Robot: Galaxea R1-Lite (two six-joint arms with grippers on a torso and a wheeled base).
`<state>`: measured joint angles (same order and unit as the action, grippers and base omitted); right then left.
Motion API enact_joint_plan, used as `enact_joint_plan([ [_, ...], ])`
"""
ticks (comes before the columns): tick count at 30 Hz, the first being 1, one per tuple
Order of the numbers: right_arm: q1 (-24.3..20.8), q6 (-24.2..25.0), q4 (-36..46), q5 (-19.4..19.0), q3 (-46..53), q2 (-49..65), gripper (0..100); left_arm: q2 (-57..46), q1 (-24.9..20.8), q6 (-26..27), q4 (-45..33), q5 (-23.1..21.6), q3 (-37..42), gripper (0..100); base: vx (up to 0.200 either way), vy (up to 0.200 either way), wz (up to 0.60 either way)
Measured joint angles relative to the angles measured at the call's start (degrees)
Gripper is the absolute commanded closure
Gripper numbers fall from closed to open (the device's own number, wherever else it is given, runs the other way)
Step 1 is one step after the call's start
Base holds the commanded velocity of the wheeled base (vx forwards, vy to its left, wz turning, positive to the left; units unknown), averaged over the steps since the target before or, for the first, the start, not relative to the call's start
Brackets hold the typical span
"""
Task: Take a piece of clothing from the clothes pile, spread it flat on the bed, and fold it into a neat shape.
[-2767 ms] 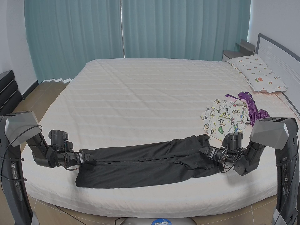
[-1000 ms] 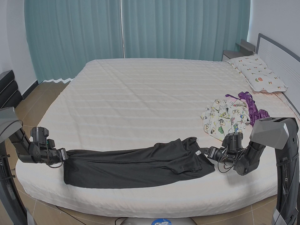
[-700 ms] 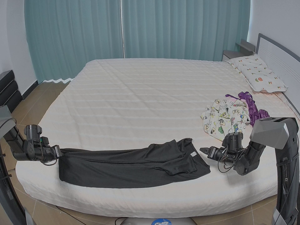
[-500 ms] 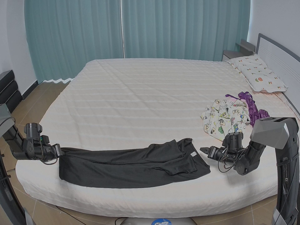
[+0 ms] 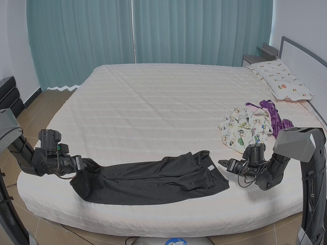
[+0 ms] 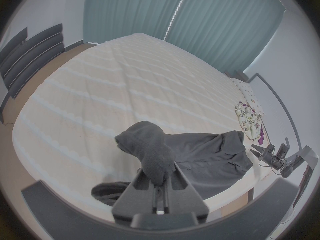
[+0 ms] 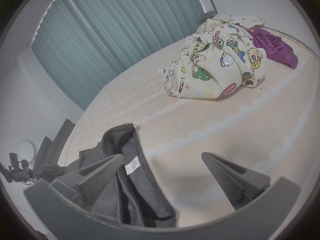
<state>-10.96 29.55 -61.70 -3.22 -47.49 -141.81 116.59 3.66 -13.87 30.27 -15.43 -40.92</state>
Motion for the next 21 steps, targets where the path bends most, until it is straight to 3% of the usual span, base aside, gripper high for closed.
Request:
enact_joint_plan([
  [9, 0.05, 0.39, -0.07, -0.09, 0.15, 0.66, 0, -1.1, -5.39, -2.57, 0.0, 1.94, -0.22, 100, 0.0, 0.0, 0.0],
  [18, 0.05, 0.44, -0.07, -0.01, 0.21, 0.99, 0, -1.24, -7.95, -3.15, 0.05, 2.05, -0.23, 100, 0.0, -0.2, 0.0],
  [21, 0.05, 0.44, -0.07, -0.01, 0.21, 1.01, 0, -1.29, -8.58, -3.25, 0.16, 3.28, -0.09, 100, 0.0, 0.0, 0.0],
])
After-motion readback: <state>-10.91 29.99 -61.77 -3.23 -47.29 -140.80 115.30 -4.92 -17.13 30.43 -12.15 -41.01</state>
